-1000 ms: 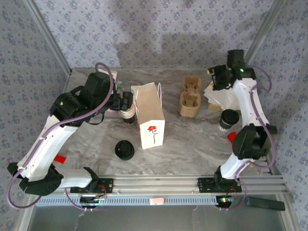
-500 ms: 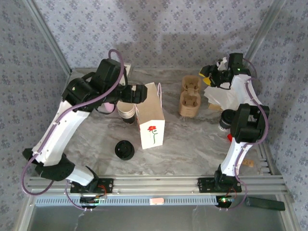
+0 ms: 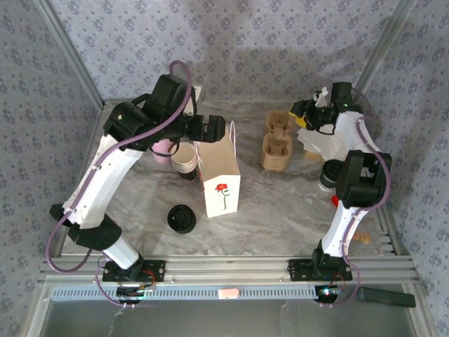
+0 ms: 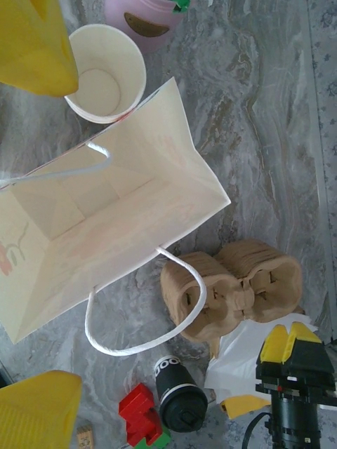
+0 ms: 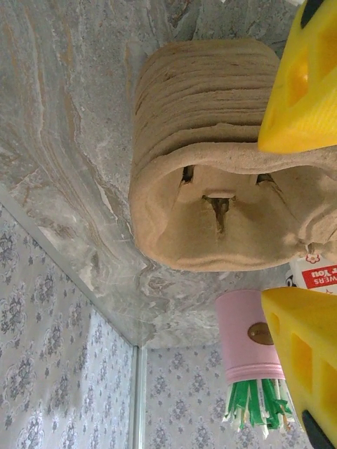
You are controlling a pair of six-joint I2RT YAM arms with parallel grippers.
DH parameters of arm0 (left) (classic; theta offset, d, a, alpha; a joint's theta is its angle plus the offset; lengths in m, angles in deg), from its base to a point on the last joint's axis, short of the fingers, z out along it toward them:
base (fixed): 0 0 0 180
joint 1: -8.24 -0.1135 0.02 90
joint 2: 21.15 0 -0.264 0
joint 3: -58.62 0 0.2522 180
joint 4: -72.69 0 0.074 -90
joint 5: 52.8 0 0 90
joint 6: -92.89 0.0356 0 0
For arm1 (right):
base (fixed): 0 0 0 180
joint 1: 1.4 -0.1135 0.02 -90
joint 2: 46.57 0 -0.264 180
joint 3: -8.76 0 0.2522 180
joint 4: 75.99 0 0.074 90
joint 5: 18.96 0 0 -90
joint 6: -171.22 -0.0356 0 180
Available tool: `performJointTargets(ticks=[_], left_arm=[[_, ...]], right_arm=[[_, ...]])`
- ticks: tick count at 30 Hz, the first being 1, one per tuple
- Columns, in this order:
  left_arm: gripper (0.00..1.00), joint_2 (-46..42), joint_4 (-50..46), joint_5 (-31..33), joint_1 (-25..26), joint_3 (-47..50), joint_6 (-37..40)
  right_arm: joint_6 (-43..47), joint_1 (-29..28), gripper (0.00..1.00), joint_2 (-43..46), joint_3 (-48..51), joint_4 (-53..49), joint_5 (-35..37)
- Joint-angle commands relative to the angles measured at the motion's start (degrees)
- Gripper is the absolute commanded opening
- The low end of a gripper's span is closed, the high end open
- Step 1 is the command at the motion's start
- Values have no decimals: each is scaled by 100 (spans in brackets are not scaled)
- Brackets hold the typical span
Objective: Pack the takeout coffee
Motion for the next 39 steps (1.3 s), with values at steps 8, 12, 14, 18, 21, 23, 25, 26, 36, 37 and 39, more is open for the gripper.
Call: performJointTargets(ticks=[8, 12, 14, 18, 21, 23, 25, 26, 36, 37, 39], left_arm=[[100, 21, -165, -122, 40, -210, -162], [100, 54, -182, -122, 40, -263, -153], [100, 78, -207, -123, 40, -295, -162], [100, 91, -218, -128, 43, -299, -172], [100, 92, -226, -128, 47, -316, -180], [100, 92, -243, -123, 48, -325, -180], [100, 100, -253, -122, 48, -334, -180], [100, 101, -255, -122, 46, -334, -180], [100, 136, -275, -122, 71, -383, -180], [100, 136, -279, -122, 75, -387, -184], [100, 137, -279, -122, 73, -395, -191]], right_arm=[[161, 28, 55, -8, 240, 83, 149], [168, -2, 55, -47, 246, 118, 83], [184, -24, 54, -45, 246, 132, 68], [169, -59, 52, -61, 246, 181, 12], [187, -102, 51, -97, 227, 163, -2], [178, -129, 50, -106, 240, 172, -2], [181, -139, 49, -106, 251, 180, -2], [177, -150, 49, -115, 246, 188, -10], [187, -226, 30, -177, 253, 183, -37], [186, -222, 25, -177, 253, 162, -46], [228, -225, 18, -151, 253, 98, -38]])
